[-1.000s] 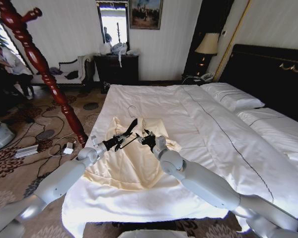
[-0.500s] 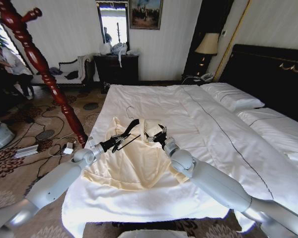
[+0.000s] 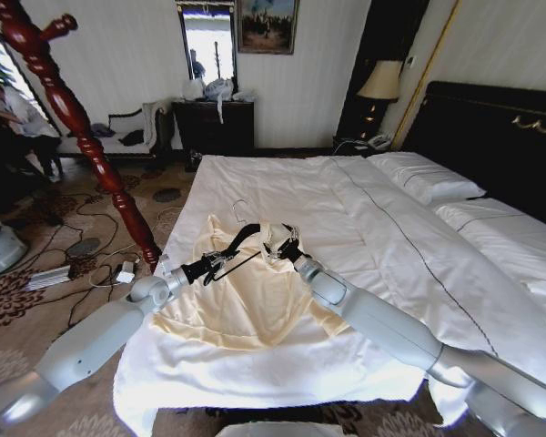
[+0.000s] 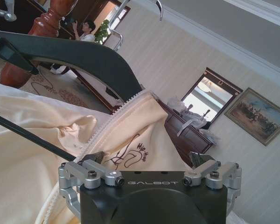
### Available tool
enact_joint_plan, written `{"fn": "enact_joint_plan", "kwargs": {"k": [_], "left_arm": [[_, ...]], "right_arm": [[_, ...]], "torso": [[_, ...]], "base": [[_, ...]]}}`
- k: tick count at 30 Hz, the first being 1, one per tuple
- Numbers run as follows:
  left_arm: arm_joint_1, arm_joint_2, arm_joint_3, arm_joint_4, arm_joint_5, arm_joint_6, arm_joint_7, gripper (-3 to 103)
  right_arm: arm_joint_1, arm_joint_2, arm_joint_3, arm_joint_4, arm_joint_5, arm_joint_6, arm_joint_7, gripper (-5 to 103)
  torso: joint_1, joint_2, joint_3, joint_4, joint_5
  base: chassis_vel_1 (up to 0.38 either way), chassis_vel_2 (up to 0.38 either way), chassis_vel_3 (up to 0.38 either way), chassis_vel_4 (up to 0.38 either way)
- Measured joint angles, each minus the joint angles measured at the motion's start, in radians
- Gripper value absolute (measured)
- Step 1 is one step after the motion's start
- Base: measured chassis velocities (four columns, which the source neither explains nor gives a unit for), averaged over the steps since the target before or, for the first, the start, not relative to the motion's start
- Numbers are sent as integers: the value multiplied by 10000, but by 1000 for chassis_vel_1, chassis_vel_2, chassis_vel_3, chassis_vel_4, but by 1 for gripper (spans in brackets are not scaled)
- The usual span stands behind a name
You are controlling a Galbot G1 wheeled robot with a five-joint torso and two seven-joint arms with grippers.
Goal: Pick up the clothes from the bed and hang them on the clothes hanger.
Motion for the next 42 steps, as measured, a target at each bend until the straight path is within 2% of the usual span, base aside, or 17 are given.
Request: {"fn": "enact_joint_plan", "kwargs": {"k": [8, 15, 20, 22, 42], "left_arm": [[-106, -114, -38, 366, 12, -33, 14, 17], [-129, -164, -56, 374, 17, -46, 16, 17], [-78, -71, -66, 55, -1, -39, -21, 17], [7, 44, -107, -134, -1, -22, -25, 17], [388, 592, 279, -937, 45, 37, 69, 17]], "right_arm": [[-369, -553, -9, 1238, 322, -176, 47, 100], [-430, -680, 267, 1080, 265, -328, 176, 100], [-261, -560, 374, 111, -29, -273, 212, 100], [-252, -544, 352, -323, -277, -3, 144, 100], [455, 93, -134, -963, -361, 1, 265, 100]], "torso": [[-1, 0, 0, -1, 0], [0, 0, 0, -1, 0], [1, 0, 0, 0, 0], [0, 0, 0, 2, 0], [0, 0, 0, 2, 0]], "base": [[0, 0, 0, 0], [0, 0, 0, 0], [0, 0, 0, 0], [0, 0, 0, 0], [0, 0, 0, 0]]}}
